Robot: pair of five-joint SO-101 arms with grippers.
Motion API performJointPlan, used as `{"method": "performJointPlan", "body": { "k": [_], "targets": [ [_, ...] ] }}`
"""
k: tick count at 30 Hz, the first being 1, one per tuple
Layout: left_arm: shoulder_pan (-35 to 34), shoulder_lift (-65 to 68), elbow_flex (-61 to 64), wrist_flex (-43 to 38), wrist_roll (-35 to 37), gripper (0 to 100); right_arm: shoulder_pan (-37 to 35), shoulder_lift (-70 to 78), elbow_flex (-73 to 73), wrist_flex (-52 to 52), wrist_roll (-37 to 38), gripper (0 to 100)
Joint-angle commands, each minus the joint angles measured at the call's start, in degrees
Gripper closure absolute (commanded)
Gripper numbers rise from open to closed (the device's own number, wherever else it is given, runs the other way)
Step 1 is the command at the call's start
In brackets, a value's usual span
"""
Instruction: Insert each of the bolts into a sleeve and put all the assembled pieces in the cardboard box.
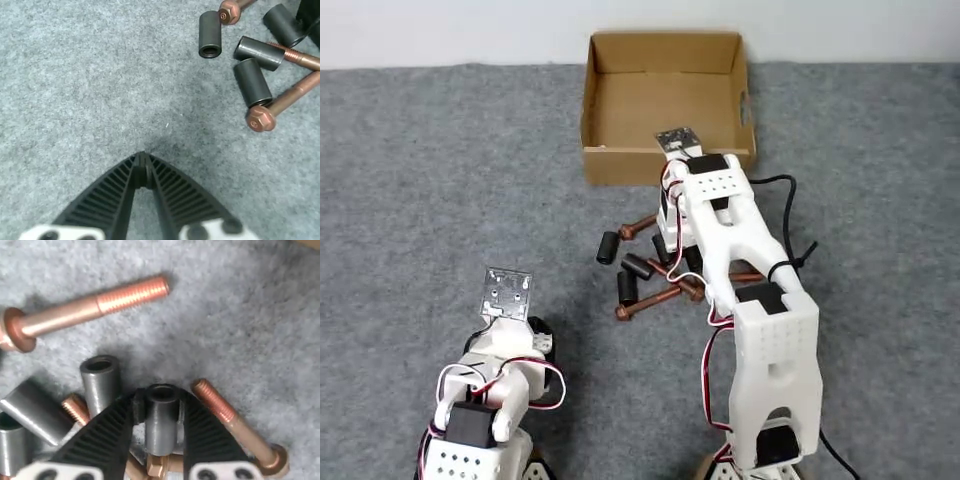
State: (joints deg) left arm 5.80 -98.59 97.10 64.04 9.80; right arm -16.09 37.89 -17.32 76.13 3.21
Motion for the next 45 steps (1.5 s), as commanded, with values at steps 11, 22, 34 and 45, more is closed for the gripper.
{"method": "performJointPlan", "body": {
  "k": [11,22,34,45],
  "targets": [
    [-0.09,-0.44,-0.40,0.18,-0.35,99,0.92,-21.49,0.35,15.08,0.62,98.9],
    [-0.09,-0.44,-0.40,0.18,-0.35,99,7.69,-44.26,5.36,26.59,0.53,98.9],
    [-0.09,-0.44,-0.40,0.18,-0.35,99,18.95,-76.53,34.29,26.15,0.44,98.9],
    [-0.09,-0.44,-0.40,0.18,-0.35,99,33.01,-92.79,48.70,23.60,-2.90,98.9]
  ]
}}
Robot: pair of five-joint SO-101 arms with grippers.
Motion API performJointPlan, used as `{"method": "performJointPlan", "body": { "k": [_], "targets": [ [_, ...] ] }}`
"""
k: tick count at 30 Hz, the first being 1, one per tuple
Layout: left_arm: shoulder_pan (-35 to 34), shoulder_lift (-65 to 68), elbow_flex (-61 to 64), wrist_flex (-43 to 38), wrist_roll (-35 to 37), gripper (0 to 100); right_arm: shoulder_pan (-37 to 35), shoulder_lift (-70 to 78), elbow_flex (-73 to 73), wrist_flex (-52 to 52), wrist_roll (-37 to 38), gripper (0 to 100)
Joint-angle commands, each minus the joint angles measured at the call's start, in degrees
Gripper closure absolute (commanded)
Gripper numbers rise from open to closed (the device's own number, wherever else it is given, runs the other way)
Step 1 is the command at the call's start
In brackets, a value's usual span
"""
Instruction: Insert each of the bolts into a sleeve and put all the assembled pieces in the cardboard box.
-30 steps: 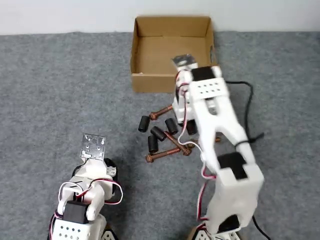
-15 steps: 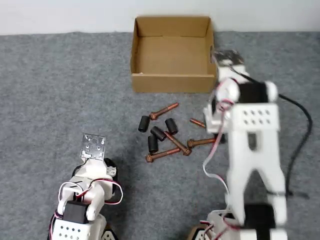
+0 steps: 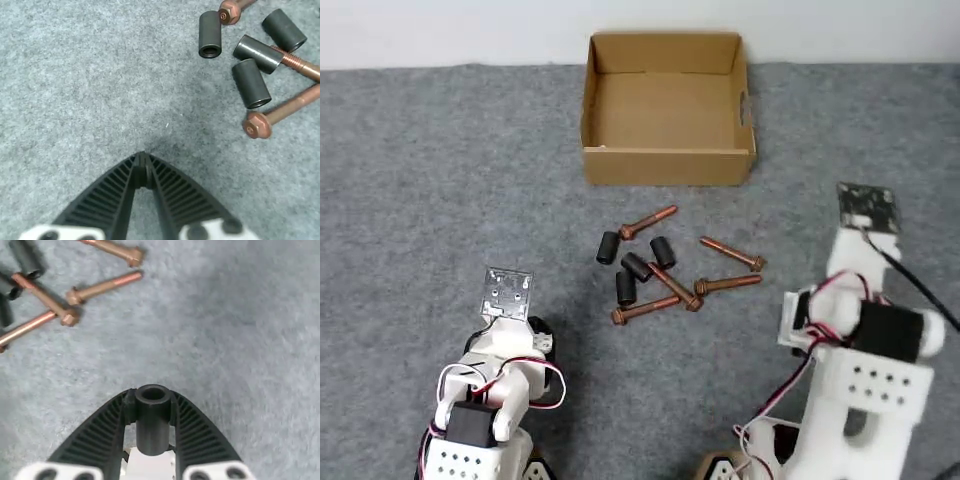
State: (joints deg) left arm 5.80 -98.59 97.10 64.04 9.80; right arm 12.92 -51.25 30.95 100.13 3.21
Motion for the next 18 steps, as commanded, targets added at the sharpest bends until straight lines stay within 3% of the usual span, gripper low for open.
{"method": "performJointPlan", "body": {
  "k": [1,5,18],
  "targets": [
    [-0.09,-0.44,-0.40,0.18,-0.35,99,5.14,-4.97,0.97,-1.01,-5.27,98.9],
    [-0.09,-0.44,-0.40,0.18,-0.35,99,6.29,-9.89,4.13,-3.12,-11.96,98.9],
    [0.26,-0.44,-0.40,0.18,-0.53,99,6.37,-27.38,21.71,-9.45,-12.13,98.9]
  ]
}}
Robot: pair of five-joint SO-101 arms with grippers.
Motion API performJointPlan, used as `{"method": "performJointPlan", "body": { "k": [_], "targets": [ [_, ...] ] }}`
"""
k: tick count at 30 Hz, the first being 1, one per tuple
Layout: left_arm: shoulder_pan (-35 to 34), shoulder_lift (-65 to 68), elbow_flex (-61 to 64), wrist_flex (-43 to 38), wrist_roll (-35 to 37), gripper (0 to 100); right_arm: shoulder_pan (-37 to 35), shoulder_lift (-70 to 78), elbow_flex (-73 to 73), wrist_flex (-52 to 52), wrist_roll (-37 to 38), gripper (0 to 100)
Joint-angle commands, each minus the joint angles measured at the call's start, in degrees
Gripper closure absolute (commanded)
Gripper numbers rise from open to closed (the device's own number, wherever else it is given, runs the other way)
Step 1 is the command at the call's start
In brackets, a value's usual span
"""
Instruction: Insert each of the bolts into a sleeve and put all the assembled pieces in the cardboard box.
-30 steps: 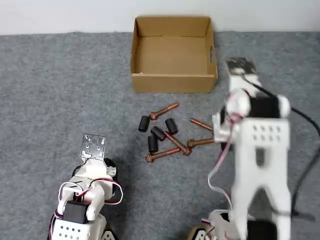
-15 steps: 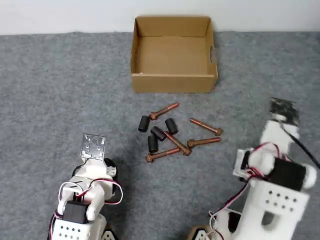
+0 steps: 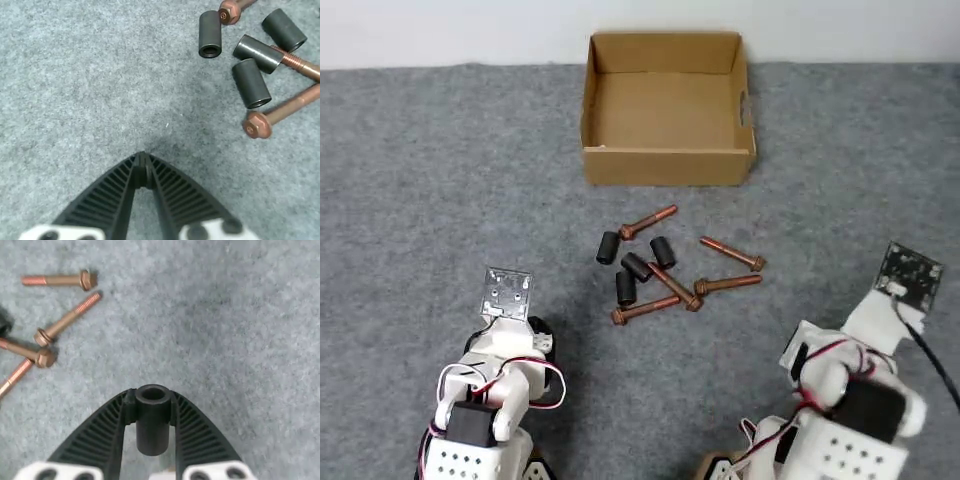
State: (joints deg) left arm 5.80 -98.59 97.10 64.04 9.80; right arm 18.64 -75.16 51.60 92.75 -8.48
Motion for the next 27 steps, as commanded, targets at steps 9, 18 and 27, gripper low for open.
{"method": "performJointPlan", "body": {
  "k": [9,18,27],
  "targets": [
    [0.09,-0.44,-1.54,0.18,-0.53,99,0.48,-14.99,8.53,-5.49,-0.09,98.9],
    [1.67,0.00,-16.04,-10.20,-0.53,99,0.66,-20.88,11.34,-7.16,-0.09,98.9],
    [5.19,16.62,-26.07,-13.98,-1.85,99,0.66,-21.32,11.52,-7.16,-0.09,98.9]
  ]
}}
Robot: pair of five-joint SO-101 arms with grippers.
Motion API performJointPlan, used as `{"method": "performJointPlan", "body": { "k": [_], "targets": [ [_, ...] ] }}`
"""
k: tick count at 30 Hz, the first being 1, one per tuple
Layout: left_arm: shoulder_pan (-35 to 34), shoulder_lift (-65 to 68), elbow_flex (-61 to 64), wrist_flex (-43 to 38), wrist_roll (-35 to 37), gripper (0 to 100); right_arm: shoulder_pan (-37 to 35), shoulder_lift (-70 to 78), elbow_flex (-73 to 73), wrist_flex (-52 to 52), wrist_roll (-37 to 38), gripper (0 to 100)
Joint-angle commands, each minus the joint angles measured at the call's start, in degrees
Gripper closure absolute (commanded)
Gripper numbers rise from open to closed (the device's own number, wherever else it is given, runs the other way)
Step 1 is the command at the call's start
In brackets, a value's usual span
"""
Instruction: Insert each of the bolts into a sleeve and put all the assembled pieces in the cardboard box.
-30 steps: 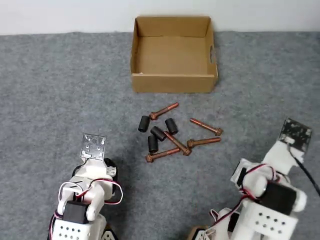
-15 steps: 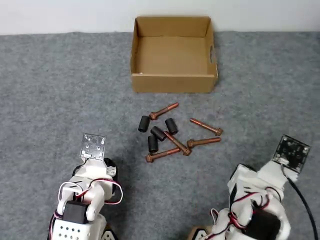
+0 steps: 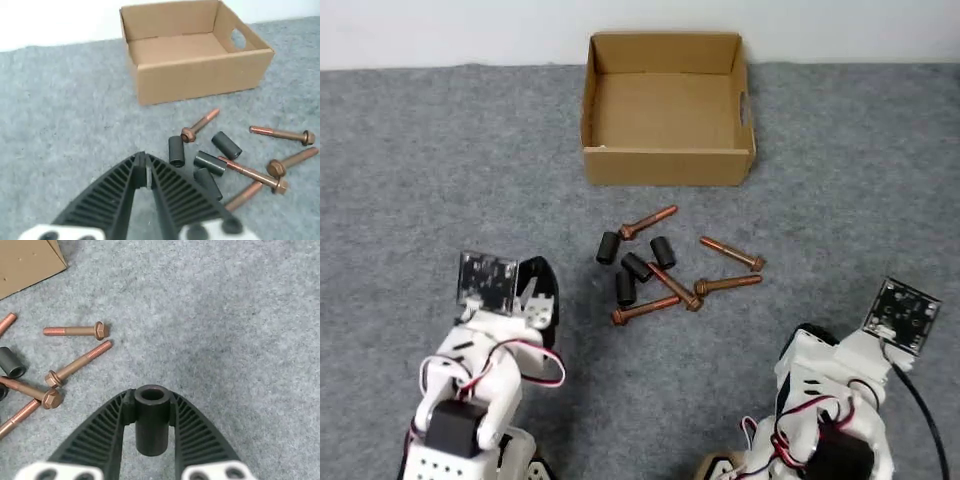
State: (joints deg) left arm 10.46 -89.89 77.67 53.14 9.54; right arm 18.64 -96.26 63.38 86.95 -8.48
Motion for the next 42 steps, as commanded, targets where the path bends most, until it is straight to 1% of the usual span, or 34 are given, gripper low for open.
{"method": "performJointPlan", "body": {
  "k": [1,5,8,12,17,19,23,25,28,32,34,37,42],
  "targets": [
    [0.62,11.78,-9.27,-3.69,-2.37,99,0.66,-0.22,-0.26,-1.36,-0.09,98.9],
    [2.20,28.92,-19.12,-3.60,-5.54,99,0.66,-0.31,-0.26,-1.36,-0.09,98.9],
    [5.19,40.18,-24.13,-3.52,-10.99,99,0.66,-0.31,-0.26,-1.36,-0.18,98.9],
    [9.58,51.25,-29.32,-3.52,-20.75,99,0.66,-0.31,-0.26,-1.36,-0.18,98.9],
    [14.15,61.01,-34.51,-3.52,-36.13,99,0.84,-0.31,-0.26,-1.36,-0.18,98.9],
    [16.09,64.79,-36.18,-3.43,-40.53,99,0.84,-0.31,-0.26,-1.36,-0.18,98.9],
    [17.85,74.29,-42.68,-1.05,-41.32,99,0.84,-0.31,-0.26,-1.36,-0.18,98.9],
    [17.76,80.35,-48.75,2.29,-41.41,99,0.84,-0.31,-0.18,-1.36,-0.18,98.9],
    [17.93,90.20,-60.62,11.60,-41.58,98,0.84,-0.31,-0.18,-1.36,-0.18,98.9],
    [19.43,103.56,-76.18,25.93,-44.22,89,0.84,-0.31,-0.18,-1.36,-0.18,98.9],
    [20.40,109.45,-82.24,31.03,-46.33,86,0.84,-0.31,-0.18,-1.36,-0.18,98.9],
    [21.27,116.75,-90.07,35.16,-48.97,86,0.84,-0.31,-0.18,-1.36,-0.26,98.9],
    [21.54,124.84,-101.49,36.31,-50.11,86,0.84,-0.31,-0.18,-1.36,-0.26,98.9]
  ]
}}
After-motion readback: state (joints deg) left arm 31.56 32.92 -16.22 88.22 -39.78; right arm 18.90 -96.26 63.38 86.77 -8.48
